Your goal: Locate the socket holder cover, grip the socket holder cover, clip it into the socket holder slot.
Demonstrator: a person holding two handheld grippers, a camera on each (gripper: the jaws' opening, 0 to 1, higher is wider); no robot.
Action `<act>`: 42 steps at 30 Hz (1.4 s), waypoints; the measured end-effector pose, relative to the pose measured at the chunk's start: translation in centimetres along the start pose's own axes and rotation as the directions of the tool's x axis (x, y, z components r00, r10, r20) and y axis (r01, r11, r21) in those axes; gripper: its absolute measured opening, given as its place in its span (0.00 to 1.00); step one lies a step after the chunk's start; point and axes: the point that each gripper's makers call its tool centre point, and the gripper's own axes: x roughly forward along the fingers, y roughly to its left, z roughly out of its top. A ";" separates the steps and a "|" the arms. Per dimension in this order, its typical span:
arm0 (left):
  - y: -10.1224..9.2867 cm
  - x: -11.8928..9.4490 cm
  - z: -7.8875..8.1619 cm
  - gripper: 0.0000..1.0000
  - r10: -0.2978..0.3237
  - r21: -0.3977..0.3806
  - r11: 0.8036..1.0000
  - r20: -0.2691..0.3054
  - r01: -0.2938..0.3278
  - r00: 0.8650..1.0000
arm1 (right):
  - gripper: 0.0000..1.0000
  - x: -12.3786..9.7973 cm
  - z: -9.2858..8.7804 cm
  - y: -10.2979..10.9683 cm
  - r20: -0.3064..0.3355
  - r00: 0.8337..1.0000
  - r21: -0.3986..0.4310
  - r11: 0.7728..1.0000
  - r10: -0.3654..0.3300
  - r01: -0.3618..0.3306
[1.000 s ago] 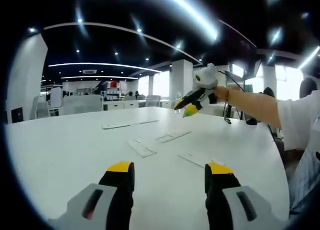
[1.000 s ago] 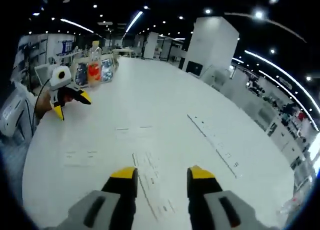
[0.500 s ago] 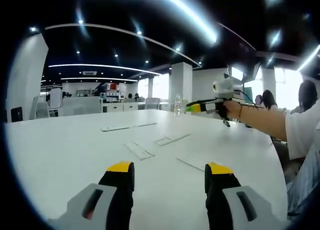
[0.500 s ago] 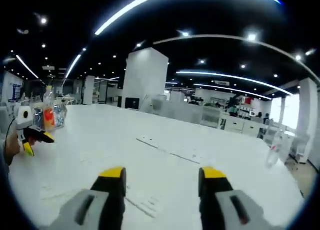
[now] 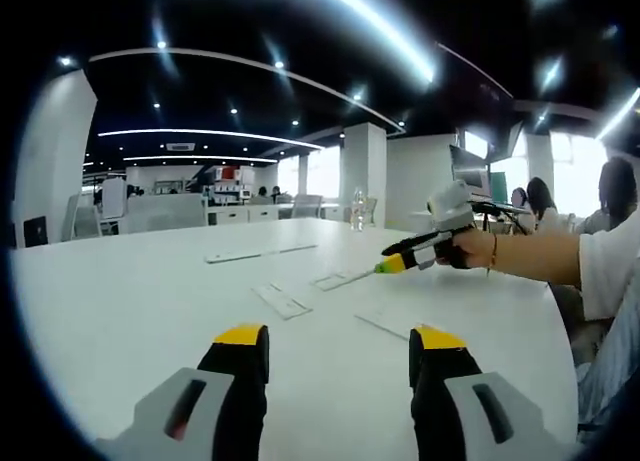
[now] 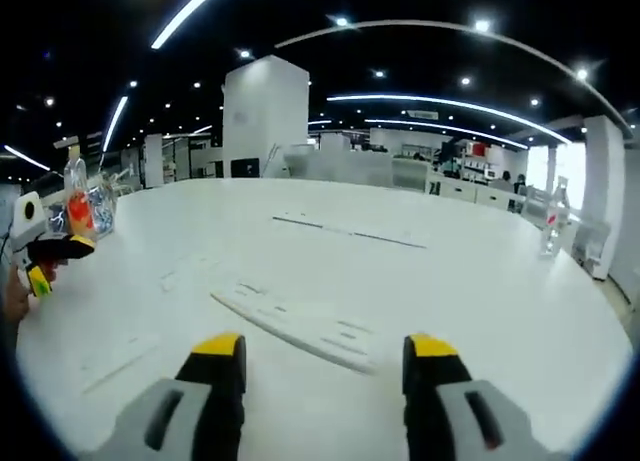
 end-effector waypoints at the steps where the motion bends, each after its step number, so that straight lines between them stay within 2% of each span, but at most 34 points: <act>1: 0.1 0.0 0.0 0.56 0.002 0.000 1.000 0.000 -0.002 1.000 | 0.64 0.0 0.0 -0.1 -0.001 1.000 -0.005 1.000 -0.003 0.003; 15: 0.1 -0.1 0.1 0.56 0.001 0.002 1.000 0.004 -0.001 1.000 | 0.63 0.6 -0.8 -0.2 -0.018 1.000 0.030 0.999 -0.023 0.024; 42: 0.1 -0.3 0.0 0.56 0.009 0.003 1.000 0.003 -0.009 1.000 | 0.60 0.9 -0.8 0.2 -0.017 1.000 0.020 1.000 -0.018 0.019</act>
